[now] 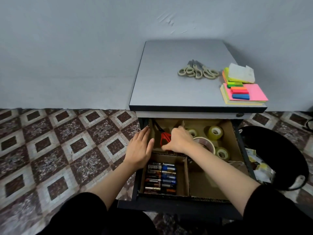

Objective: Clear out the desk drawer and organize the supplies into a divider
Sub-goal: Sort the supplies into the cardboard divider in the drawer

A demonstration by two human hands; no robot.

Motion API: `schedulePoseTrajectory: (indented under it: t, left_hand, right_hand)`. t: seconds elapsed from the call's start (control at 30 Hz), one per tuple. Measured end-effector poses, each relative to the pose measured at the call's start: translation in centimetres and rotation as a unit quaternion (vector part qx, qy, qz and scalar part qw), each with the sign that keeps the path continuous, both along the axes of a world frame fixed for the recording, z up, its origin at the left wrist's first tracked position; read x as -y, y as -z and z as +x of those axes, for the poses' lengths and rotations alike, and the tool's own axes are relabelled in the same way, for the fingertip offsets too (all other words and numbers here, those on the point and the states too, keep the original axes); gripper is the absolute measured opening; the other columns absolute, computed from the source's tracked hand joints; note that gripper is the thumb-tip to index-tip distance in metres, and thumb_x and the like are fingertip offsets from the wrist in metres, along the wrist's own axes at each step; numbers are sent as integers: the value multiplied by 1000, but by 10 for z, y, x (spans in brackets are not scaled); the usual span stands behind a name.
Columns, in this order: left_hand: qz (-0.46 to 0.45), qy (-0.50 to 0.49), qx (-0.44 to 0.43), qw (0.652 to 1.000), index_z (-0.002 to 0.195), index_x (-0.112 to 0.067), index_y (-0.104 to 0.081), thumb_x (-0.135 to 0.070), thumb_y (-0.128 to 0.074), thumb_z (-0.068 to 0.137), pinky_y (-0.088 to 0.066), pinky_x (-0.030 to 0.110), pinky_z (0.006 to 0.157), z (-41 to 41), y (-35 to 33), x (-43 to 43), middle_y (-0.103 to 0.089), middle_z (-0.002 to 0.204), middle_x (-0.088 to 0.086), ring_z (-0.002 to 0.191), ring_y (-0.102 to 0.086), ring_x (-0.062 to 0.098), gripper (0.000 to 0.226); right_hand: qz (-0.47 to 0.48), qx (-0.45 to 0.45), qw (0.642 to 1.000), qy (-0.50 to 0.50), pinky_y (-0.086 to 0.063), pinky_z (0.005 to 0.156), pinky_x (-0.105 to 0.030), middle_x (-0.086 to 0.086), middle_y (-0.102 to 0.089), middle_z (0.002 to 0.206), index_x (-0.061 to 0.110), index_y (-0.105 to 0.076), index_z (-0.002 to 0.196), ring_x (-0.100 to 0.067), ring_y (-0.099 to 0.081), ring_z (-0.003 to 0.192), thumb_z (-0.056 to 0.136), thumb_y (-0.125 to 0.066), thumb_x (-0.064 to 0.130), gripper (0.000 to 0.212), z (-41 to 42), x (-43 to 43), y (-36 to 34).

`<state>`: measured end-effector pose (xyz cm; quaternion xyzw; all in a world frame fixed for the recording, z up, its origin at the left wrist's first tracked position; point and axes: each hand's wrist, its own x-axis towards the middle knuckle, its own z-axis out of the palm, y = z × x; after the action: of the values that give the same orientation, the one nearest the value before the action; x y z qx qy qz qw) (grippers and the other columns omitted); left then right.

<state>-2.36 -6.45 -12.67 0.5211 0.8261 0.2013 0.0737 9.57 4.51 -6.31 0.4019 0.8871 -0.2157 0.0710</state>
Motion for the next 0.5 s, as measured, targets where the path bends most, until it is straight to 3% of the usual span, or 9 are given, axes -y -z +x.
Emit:
schedulePoseTrajectory:
  t: [0.2,0.37,0.5]
  left_hand:
    - [-2,-2,-13,1000,146,-11,-28,-59,2,82,-22,32,114,2,-1,0,-25,154,2,140,-23,18,85]
    - [-11,-8,-19,1000,147,-12,-26,-59,2,81,-24,33,114,2,0,-1,-24,154,1,140,-23,18,85]
    - [-15,-14,-24,1000,147,-13,-26,-59,2,81,-25,34,113,2,0,-2,-24,154,0,140,-24,18,85]
  right_hand:
    - [-30,28,999,14,-49,81,-31,-17,-45,128,3,-53,121,-29,-56,106,78,-73,35,58,-7,-1,22]
    - [-46,36,998,22,-50,77,-29,-14,-56,118,2,-58,116,-27,-58,102,76,-76,32,53,-12,-5,27]
    - [-36,42,998,20,-50,85,-31,-15,-55,120,1,-57,118,-28,-56,107,77,-75,27,52,-14,-7,31]
